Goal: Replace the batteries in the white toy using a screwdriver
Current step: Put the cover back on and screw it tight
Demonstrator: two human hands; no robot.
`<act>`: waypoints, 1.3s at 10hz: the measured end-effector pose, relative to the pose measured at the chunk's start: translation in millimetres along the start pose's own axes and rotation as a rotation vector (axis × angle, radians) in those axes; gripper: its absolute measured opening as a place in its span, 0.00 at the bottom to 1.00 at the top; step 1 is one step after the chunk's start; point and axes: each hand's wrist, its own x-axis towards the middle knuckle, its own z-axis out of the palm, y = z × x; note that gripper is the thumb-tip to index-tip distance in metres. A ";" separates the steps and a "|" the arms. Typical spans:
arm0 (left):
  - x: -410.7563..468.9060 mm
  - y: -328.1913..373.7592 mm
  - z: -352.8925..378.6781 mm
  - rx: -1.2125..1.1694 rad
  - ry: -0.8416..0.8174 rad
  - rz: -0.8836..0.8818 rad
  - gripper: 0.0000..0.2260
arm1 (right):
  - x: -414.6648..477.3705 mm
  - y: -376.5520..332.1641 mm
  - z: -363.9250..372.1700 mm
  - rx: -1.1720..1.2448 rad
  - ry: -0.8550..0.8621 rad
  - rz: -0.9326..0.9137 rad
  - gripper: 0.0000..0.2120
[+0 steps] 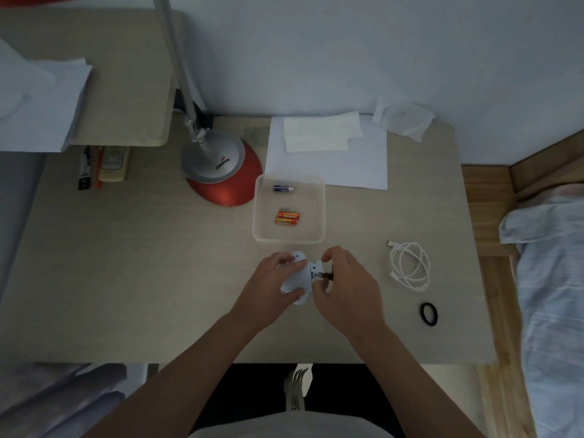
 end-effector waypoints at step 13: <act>-2.0 -1.6 3.4 0.031 0.030 0.016 0.24 | -7.4 8.9 3.2 -0.036 0.005 -0.008 0.05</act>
